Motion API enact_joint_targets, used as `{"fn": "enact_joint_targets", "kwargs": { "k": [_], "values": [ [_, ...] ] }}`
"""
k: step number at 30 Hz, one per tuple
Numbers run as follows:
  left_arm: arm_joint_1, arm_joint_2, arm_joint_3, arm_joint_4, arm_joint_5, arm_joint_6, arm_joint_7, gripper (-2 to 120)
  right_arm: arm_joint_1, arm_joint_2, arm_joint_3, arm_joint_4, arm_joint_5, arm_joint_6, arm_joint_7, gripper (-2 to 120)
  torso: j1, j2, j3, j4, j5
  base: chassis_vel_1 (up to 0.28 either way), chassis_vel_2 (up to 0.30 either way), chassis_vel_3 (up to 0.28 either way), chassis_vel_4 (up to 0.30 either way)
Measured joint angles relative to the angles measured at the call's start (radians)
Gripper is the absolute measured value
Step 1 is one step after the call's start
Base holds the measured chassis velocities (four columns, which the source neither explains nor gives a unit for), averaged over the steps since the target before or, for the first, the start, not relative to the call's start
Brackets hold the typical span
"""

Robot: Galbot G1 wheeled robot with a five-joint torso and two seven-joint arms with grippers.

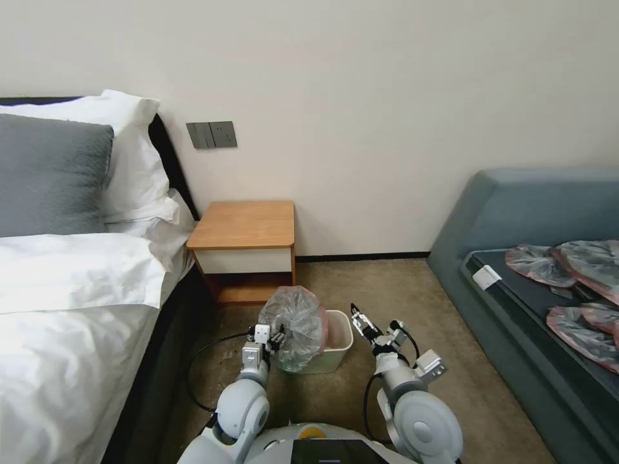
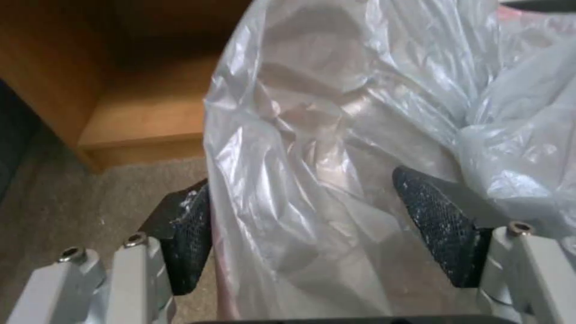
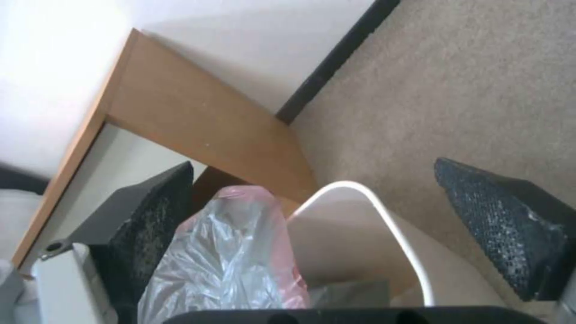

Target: Pick up the garbage bag from the table and place it over the trash can.

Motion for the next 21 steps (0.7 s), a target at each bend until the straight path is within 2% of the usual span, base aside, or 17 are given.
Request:
{"fn": "enact_joint_targets", "kwargs": {
  "k": [11,21],
  "values": [
    [-0.033,-0.008,0.027,0.024,-0.09,0.053,-0.039,74,-0.01,0.004,-0.003,0.0,-0.01,0.0,0.003,100,0.0,0.0,0.0,0.0,0.0,0.0,0.0,0.0,0.0],
    [-0.075,-0.015,0.029,0.053,-0.097,0.06,-0.041,74,-0.014,-0.003,-0.007,-0.003,-0.019,0.003,0.003,100,0.0,0.0,0.0,0.0001,-0.0001,0.0,0.0,0.0,0.0]
  ]
}}
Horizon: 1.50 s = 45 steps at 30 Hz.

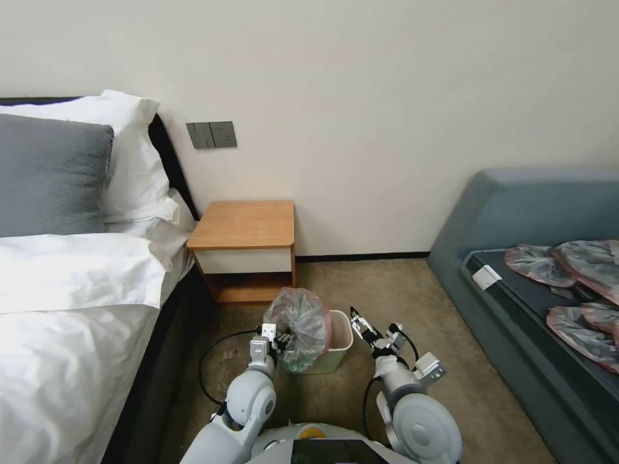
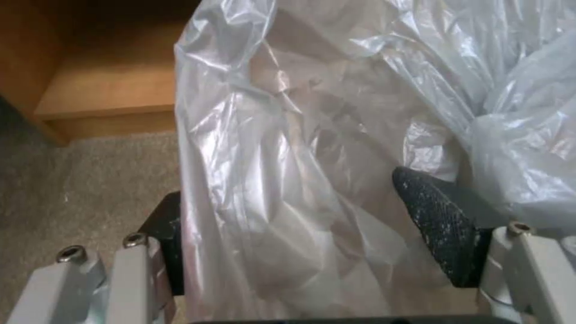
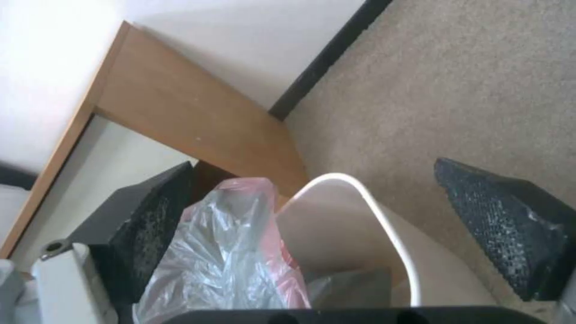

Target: Pick up the garbage bag from the table and place it over the trash can.

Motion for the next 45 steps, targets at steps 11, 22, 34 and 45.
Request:
{"fn": "enact_joint_targets", "kwargs": {
  "k": [11,22,34,45],
  "values": [
    [-0.062,0.013,0.021,0.041,-0.04,0.036,-0.024,74,0.0,0.0,0.007,-0.004,-0.001,0.004,0.002,100,0.0,0.0,0.0,0.0,0.0001,0.0,0.0,0.0,0.0],
    [-0.085,0.026,0.026,0.05,-0.13,0.084,-0.079,68,0.008,0.014,0.004,-0.011,-0.008,0.011,0.001,100,0.0,0.0,0.0,0.0001,0.0005,0.0,0.0,0.0,0.0],
    [-0.064,0.018,0.023,0.043,-0.143,0.083,-0.086,27,0.007,0.017,0.004,-0.014,-0.014,0.017,0.001,100,0.0,0.0,0.0,0.0001,0.0003,0.0,0.0,0.0,0.0],
    [-0.003,0.028,0.006,0.014,-0.143,-0.078,-0.128,9,0.014,-0.008,0.009,0.056,-0.015,0.014,-0.011,100,0.0,0.0,0.0,-0.0007,-0.0012,0.0,0.0,0.0,0.0]
  ]
}}
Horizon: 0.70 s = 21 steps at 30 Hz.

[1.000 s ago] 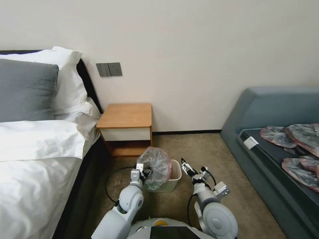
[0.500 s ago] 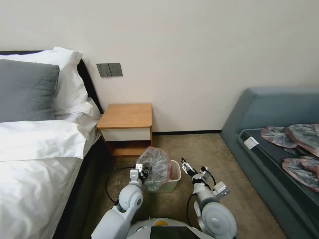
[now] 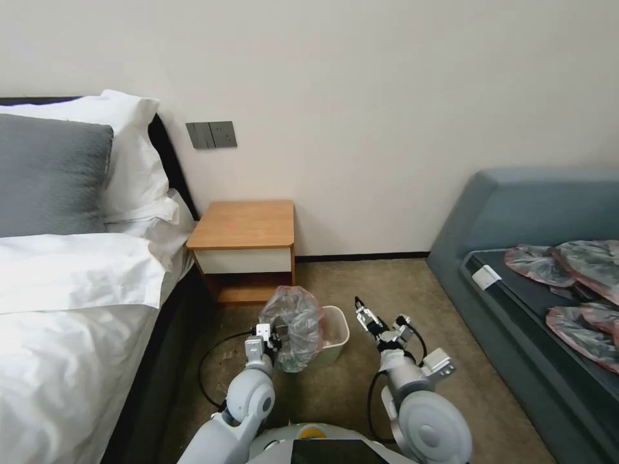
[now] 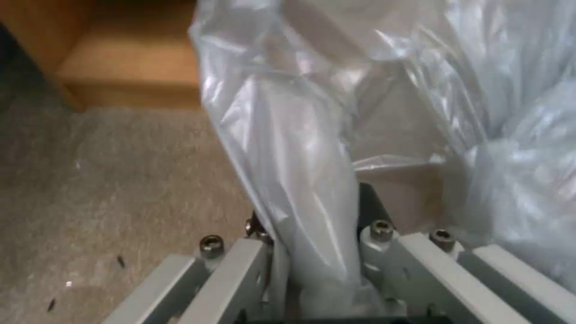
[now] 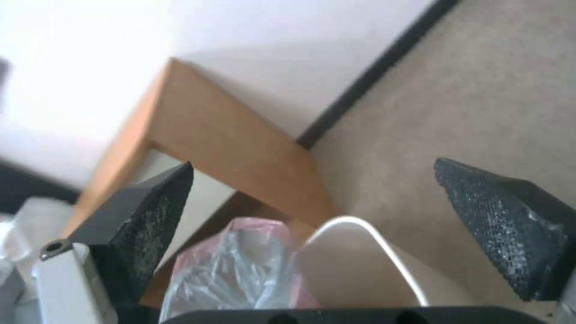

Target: Pick up the garbage bag from the table and place it over the trash can.

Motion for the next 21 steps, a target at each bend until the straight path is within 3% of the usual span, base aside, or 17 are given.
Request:
{"fn": "enact_joint_targets", "kwargs": {
  "k": [1,2,3,7,11,16,21],
  "values": [
    [0.016,0.009,-0.009,-0.009,0.011,-0.091,0.004,7,0.004,-0.02,-0.005,0.023,-0.001,-0.008,-0.013,100,0.0,0.0,0.0,0.0002,0.0003,0.0,0.0,0.0,0.0],
    [0.016,0.009,-0.009,-0.009,0.011,-0.091,0.004,7,0.004,-0.02,-0.005,0.023,-0.001,-0.008,-0.013,100,0.0,0.0,0.0,0.0002,0.0003,0.0,0.0,0.0,0.0],
    [0.031,0.017,-0.029,-0.029,0.027,-0.162,0.019,5,0.011,-0.047,-0.015,0.044,-0.001,-0.016,-0.034,100,0.0,0.0,0.0,0.0007,0.0011,0.0,0.0,0.0,0.0],
    [0.051,0.028,-0.072,-0.08,0.056,-0.237,0.059,5,0.031,-0.114,-0.032,0.072,0.029,-0.039,-0.139,100,0.0,0.0,0.0,0.0008,0.0011,0.0,0.0,0.0,0.0],
    [0.046,0.047,-0.099,-0.116,0.054,-0.259,0.084,5,0.074,-0.157,-0.058,0.072,0.11,-0.052,-0.221,100,0.0,0.0,0.0,0.0001,0.0009,0.0,0.0,0.0,0.0],
    [0.055,0.066,-0.131,-0.148,0.03,-0.274,0.104,5,0.172,-0.165,-0.102,0.04,0.246,-0.078,-0.217,100,0.0,0.0,0.0,0.001,0.0011,0.0,0.0,0.0,0.0],
    [0.062,0.07,-0.153,-0.164,0.016,-0.32,0.149,5,0.261,-0.158,-0.15,-0.021,0.237,-0.109,-0.21,100,0.0,0.0,0.0,0.0007,0.0012,0.0,0.0,0.0,0.0]
  ]
}}
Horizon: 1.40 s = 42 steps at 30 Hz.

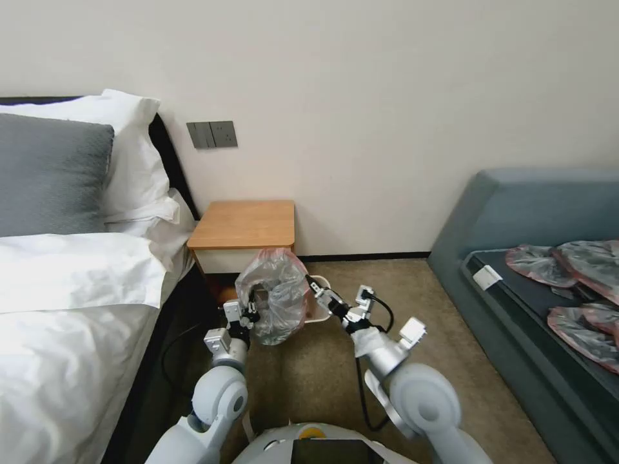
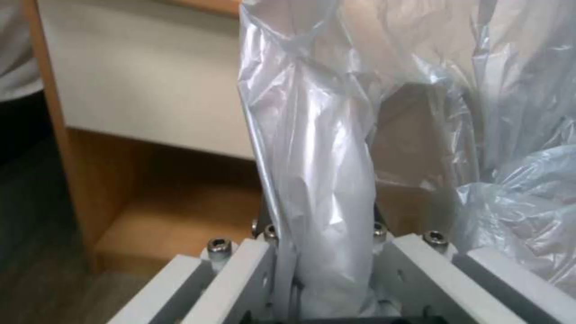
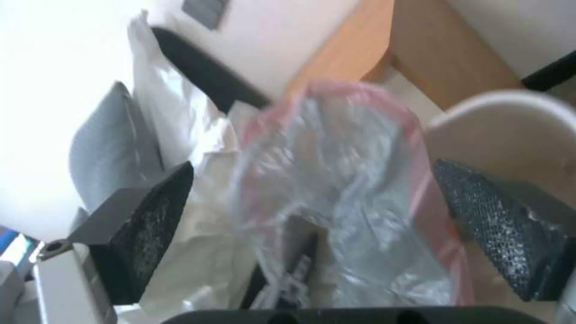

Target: Pick up the garbage bag from the table and place it over the trash can.

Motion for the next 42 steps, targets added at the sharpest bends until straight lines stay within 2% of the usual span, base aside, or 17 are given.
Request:
{"fn": "enact_joint_targets", "kwargs": {
  "k": [10,18,31,35,38,39,42],
  "values": [
    [0.003,-0.002,-0.019,-0.001,0.001,-0.071,0.072,5,0.058,0.036,-0.067,-0.1,-0.122,-0.008,-0.004,100,0.0,0.0,0.0,-0.0001,0.0,0.0,0.0,0.0,0.0],
    [0.019,-0.004,-0.031,-0.014,0.005,-0.094,0.091,5,0.08,0.035,-0.07,-0.128,-0.184,0.007,-0.028,100,0.0,0.0,0.0,-0.0002,-0.0001,0.0,0.0,0.0,0.0],
    [0.058,-0.003,-0.054,-0.048,0.002,-0.111,0.12,5,0.171,0.048,-0.1,-0.196,-0.201,0.021,-0.028,100,0.0,0.0,0.0,0.0,0.0,0.0,0.0,0.0,0.0],
    [0.067,-0.004,-0.054,-0.053,0.001,-0.111,0.123,5,0.185,0.057,-0.108,-0.203,-0.196,0.029,-0.03,92,0.0,0.0,0.0,-0.0001,0.0,0.0,0.0,0.0,0.0],
    [0.069,-0.005,-0.055,-0.061,-0.017,-0.104,0.119,5,0.183,0.063,-0.119,-0.205,-0.198,0.038,-0.041,76,0.0,0.0,0.0,-0.0001,0.0,0.0,0.0,0.0,0.0],
    [0.069,-0.005,-0.055,-0.061,-0.017,-0.104,0.119,5,0.183,0.063,-0.119,-0.205,-0.198,0.038,-0.041,76,0.0,0.0,0.0,-0.0001,0.0,0.0,0.0,0.0,0.0],
    [0.068,-0.007,-0.055,-0.08,-0.076,-0.078,0.098,5,0.176,0.065,-0.123,-0.205,-0.202,0.039,-0.054,63,0.0,0.0,0.0,-0.0001,0.0,0.0,0.0,0.0,0.0]
  ]
}}
